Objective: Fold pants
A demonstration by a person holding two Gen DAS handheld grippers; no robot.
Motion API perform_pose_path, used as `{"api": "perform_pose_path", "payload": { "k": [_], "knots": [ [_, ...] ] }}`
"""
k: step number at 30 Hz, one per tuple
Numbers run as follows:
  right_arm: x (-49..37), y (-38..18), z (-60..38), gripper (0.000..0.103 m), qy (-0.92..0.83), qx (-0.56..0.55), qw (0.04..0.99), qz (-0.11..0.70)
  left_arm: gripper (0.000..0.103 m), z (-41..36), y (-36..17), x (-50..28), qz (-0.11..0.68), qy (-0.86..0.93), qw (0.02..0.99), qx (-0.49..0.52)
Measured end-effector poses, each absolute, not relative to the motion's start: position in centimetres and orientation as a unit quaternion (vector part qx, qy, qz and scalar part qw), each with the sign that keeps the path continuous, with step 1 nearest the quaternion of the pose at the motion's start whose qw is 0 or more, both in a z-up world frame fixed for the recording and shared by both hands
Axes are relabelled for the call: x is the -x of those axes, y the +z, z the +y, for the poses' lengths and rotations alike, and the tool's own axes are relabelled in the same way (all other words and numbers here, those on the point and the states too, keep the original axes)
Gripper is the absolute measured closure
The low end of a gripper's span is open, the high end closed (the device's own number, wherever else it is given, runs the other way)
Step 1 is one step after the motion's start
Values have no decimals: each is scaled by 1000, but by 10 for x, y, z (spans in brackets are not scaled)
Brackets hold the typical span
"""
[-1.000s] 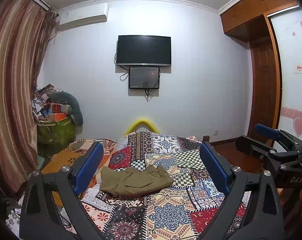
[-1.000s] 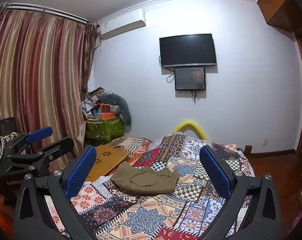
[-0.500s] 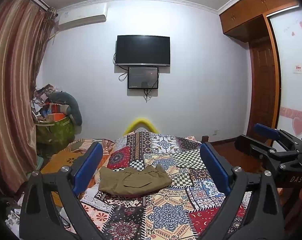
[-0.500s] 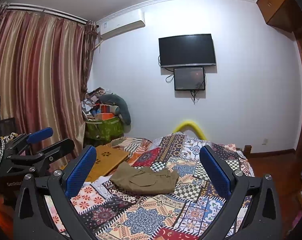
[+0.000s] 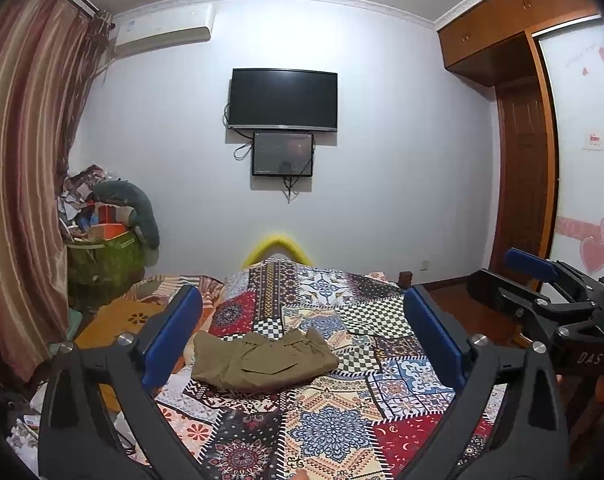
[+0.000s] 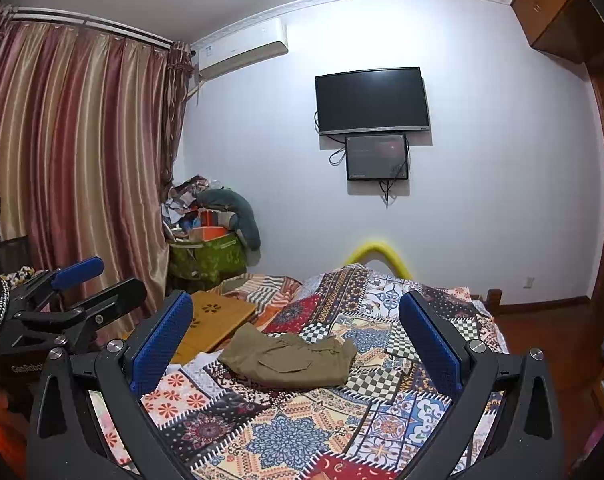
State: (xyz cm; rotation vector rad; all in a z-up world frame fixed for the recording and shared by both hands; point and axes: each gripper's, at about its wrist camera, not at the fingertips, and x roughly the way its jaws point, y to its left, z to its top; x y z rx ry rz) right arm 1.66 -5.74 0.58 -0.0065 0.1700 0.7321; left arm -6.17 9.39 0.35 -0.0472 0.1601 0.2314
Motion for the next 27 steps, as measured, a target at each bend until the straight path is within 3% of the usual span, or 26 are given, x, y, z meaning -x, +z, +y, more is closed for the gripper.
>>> {"api": "perform_pose_path", "payload": {
  "k": [27],
  "knots": [
    [-18, 3, -59, 0, 356, 5, 931, 85, 1, 93, 1, 60, 88, 104, 990, 29]
  ]
}}
